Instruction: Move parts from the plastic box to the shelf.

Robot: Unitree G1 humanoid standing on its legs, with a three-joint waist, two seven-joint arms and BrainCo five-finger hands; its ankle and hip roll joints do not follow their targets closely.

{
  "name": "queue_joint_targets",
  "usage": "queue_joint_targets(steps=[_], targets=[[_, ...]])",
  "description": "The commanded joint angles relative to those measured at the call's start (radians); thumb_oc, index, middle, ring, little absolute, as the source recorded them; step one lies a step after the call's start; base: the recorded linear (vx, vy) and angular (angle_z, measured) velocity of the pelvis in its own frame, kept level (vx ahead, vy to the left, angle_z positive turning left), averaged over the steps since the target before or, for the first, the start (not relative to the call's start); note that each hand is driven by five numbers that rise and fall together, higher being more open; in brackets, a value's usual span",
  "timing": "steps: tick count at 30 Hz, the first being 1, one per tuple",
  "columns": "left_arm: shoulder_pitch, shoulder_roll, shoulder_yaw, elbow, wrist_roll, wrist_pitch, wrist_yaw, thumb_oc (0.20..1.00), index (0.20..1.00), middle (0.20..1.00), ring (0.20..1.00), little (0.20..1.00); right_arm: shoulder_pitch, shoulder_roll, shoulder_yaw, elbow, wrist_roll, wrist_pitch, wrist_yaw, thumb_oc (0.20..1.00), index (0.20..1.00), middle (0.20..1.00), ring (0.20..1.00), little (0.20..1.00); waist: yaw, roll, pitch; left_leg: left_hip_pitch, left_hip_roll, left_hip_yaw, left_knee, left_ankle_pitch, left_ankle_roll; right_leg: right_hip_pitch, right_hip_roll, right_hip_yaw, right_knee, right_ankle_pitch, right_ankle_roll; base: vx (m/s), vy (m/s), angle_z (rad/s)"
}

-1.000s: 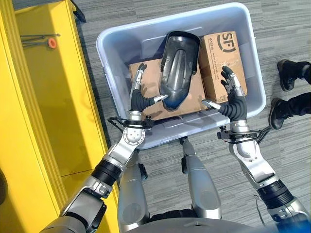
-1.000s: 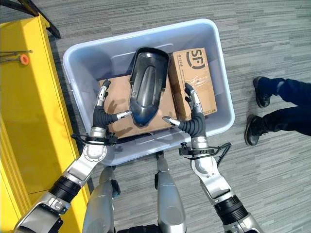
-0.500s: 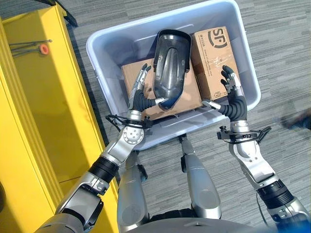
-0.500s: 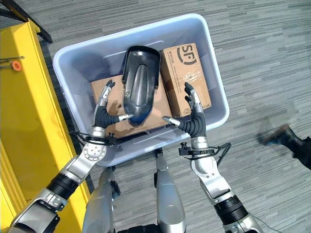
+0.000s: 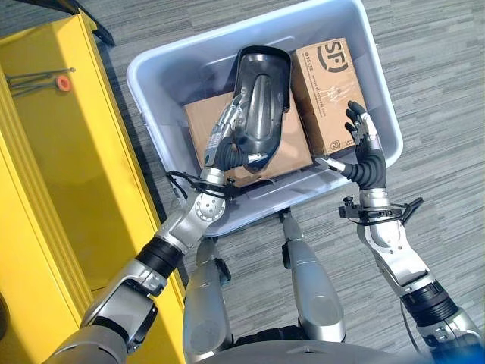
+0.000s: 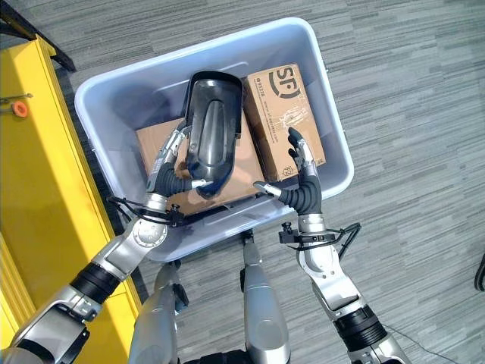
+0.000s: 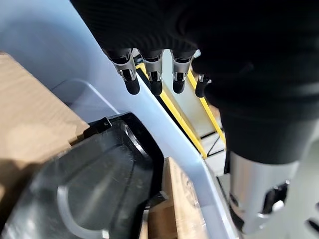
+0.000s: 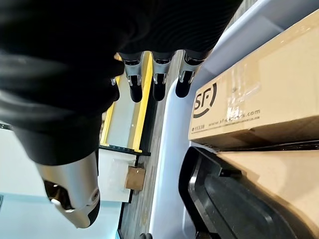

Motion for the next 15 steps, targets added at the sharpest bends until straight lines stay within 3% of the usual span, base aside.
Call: queue_joint_targets(steps=[1,15], targets=[[-0.07,-0.016,-0.002,0.081,0.094,-0.022,0.037,1.0,1.0,1.0,1.0,1.0,0.007,-0.038,-0.024,-0.057,0.017,-0.081,-0.001,1.0,1.0,1.0,1.0,1.0,-0.018,-0.001,-0.061,0.127,0.076,-0.012,0.004,-0.027,-0.087,-0.006,-0.018,0.029,0.032,0.082,0.091,0.02,0.013,-0.12],[-0.267,0.065,-0.108,0.257,0.234,0.026,0.056,1.0,1.0,1.0,1.0,1.0,0.033,-0.059,-0.016,-0.044,0.011,-0.101,0.004,1.0,1.0,1.0,1.0,1.0,-0.051,0.011,-0.063,0.14,0.082,0.012,0.004,-0.028,-0.092,-0.023,-0.009,0.052,0.035,0.087,0.095,0.0,0.007,-0.05]])
